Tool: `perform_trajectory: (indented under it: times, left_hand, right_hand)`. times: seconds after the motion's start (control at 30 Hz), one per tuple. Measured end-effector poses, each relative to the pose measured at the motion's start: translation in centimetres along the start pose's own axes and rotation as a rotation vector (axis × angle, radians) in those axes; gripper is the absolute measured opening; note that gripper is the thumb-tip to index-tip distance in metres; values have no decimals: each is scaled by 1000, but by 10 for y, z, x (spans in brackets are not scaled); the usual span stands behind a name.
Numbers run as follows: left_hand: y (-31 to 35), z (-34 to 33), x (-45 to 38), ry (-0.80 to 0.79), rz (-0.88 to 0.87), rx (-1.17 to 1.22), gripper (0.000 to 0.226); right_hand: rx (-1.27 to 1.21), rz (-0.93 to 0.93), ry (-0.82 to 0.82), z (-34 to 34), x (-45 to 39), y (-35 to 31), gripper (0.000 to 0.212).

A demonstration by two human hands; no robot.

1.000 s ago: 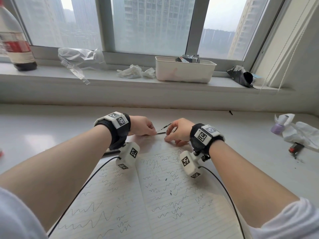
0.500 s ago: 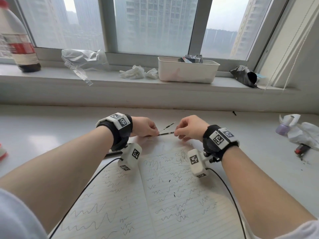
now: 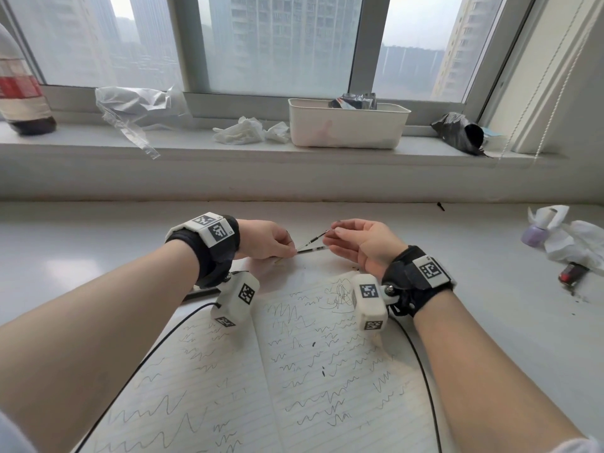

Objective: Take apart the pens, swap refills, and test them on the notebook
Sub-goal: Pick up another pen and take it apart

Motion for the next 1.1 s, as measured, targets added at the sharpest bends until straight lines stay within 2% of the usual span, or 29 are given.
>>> perform_trajectory:
  times: [0.2,0.33,0.63,0.8,1.1]
  left_hand:
    - [2,0,0,4,12,-23,15]
    - [3,0,1,12,20,-52,26]
    - [5,1,3,15,31,-56,27]
    - [7,0,4,9,50,-85,18]
    - [20,0,5,106,45,-248,19]
  right_hand:
    - [-40,0,-44,-3,-1,2,9]
    - [-24,18,-39,-4,0,2,7]
    - [25,31,-17,-6,1,1,6]
    - [170,-19,20,-3,3,1,5]
    - [447,-126,127,10,1,1,8]
Point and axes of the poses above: each hand's wrist, its own x-axis away from the middle knuckle, its own z-axis out of the back of the hand, y = z × x, the point moved 5 cm from there along -x, towards the middle knuckle, and after that the axes turned 6 degrees about -x, right-handed, at the moved point
